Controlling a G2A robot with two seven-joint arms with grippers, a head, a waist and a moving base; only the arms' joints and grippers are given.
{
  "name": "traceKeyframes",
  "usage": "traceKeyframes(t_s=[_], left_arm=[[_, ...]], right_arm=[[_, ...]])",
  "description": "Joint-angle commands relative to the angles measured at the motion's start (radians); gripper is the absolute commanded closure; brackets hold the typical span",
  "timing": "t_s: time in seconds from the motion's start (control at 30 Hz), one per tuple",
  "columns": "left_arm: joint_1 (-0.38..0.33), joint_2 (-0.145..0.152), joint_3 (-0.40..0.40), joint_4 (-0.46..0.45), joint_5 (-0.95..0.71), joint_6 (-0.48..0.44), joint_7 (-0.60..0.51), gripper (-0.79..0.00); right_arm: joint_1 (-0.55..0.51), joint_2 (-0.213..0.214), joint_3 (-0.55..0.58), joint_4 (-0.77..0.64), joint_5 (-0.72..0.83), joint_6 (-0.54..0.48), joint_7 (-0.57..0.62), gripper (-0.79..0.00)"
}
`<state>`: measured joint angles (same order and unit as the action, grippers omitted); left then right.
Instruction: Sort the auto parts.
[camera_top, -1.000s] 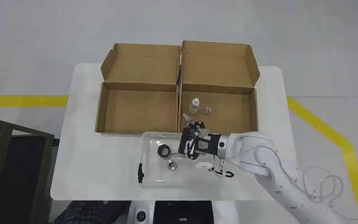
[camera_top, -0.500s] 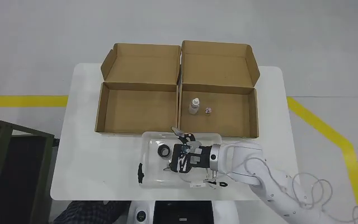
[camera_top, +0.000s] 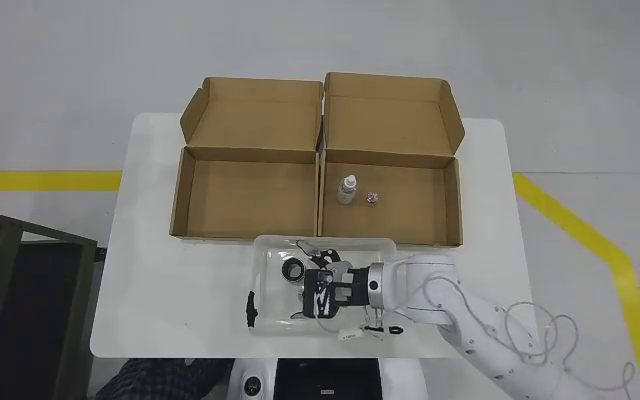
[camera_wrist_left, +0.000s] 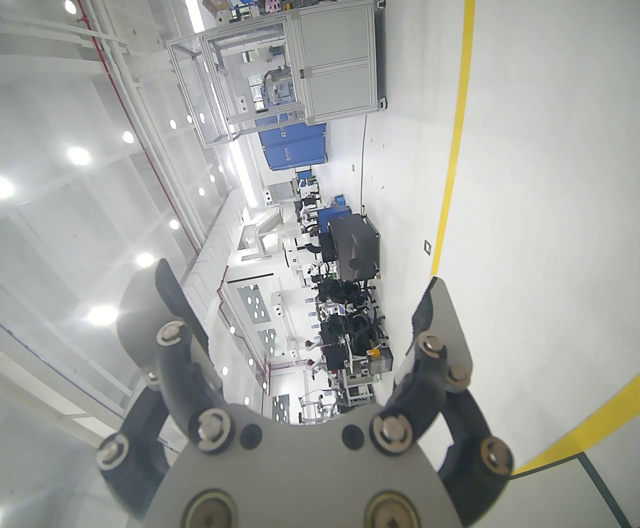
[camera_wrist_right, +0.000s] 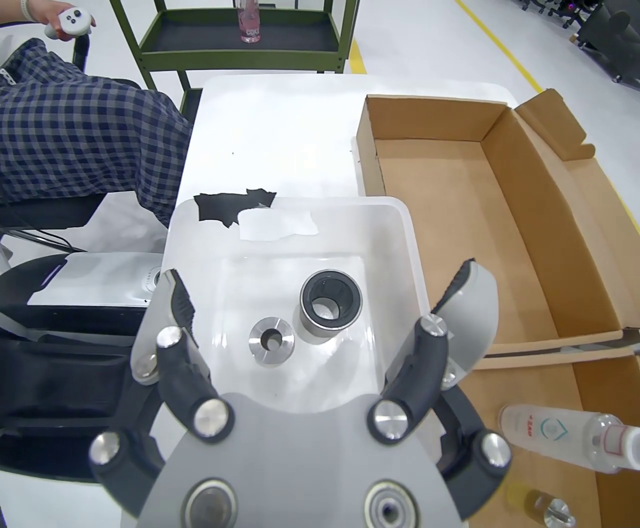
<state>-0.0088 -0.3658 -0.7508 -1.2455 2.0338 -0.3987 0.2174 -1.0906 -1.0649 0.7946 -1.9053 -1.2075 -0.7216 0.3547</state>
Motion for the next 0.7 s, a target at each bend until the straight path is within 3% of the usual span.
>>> traceKeyframes(t_s=[0.0,0.33,0.67], left_arm=[[0.000,0.000,0.000,0.000,0.000,0.000,0.000,-0.785],[0.000,0.000,0.000,0.000,0.000,0.000,0.000,-0.785],[0.000,0.000,0.000,0.000,0.000,0.000,0.000,-0.785]], right_arm=[[0.006,-0.002,-0.002,0.017,-0.001,-0.016,-0.019,-0.785],[0.028,-0.013,-0.006,0.100,-0.035,-0.030,-0.114,-0.785],[0.028,-0.013,-0.005,0.102,-0.037,-0.028,-0.118,-0.785]])
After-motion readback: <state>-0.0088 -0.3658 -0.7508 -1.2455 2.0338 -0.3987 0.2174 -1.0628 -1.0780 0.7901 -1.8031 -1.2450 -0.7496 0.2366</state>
